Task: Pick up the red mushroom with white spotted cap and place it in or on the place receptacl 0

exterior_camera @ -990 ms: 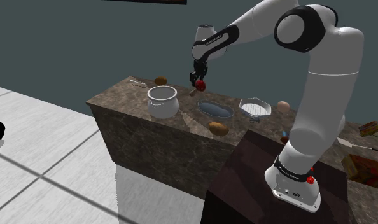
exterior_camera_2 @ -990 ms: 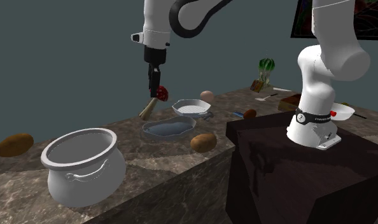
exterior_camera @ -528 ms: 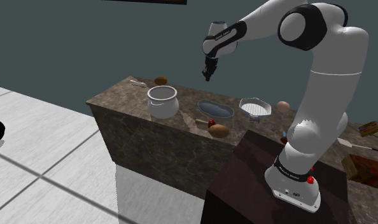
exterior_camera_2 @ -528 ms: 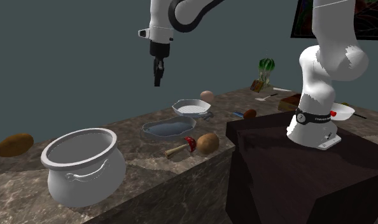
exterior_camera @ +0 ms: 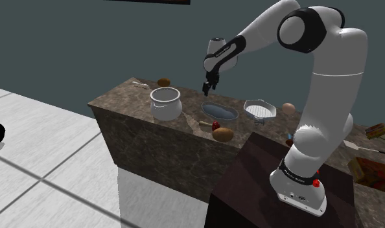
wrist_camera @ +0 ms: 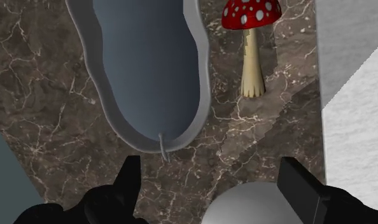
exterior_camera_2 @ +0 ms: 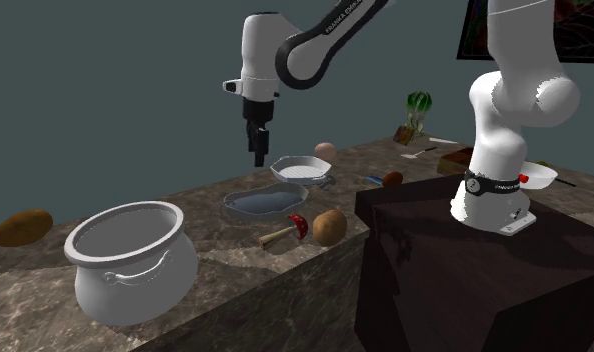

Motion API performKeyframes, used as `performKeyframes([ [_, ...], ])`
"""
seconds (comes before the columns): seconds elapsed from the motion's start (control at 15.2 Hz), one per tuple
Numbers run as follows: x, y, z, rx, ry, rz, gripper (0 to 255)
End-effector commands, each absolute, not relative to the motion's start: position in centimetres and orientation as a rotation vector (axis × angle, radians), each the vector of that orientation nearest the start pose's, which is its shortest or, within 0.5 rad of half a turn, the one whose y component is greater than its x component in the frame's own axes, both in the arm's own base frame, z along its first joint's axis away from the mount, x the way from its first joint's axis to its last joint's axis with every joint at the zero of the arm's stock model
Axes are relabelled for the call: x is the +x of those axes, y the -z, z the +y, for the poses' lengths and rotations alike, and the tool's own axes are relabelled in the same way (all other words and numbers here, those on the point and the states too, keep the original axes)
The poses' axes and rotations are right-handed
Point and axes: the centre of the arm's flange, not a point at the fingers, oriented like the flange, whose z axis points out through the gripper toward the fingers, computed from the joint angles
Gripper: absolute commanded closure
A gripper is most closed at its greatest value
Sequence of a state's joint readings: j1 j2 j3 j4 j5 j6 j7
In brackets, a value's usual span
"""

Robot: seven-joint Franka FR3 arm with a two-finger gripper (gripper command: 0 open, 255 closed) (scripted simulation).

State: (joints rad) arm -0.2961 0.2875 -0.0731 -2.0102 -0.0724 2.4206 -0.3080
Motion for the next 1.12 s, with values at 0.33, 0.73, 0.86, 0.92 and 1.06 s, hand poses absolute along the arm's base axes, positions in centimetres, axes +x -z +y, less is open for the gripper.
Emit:
performKeyframes([
  [0.33, 55.4, -24.0, -18.4, -3.272, 0.064, -0.107, 0],
  [0.73, 53.5, -16.8, -15.8, -3.289, -0.012, -0.208, 0],
  [0.86, 52.8, -14.4, -15.0, -3.293, -0.038, -0.241, 0],
  [0.92, 52.5, -13.6, -14.7, -3.295, -0.047, -0.252, 0],
  [1.06, 52.5, -12.6, -14.9, -3.295, -0.047, -0.252, 0],
])
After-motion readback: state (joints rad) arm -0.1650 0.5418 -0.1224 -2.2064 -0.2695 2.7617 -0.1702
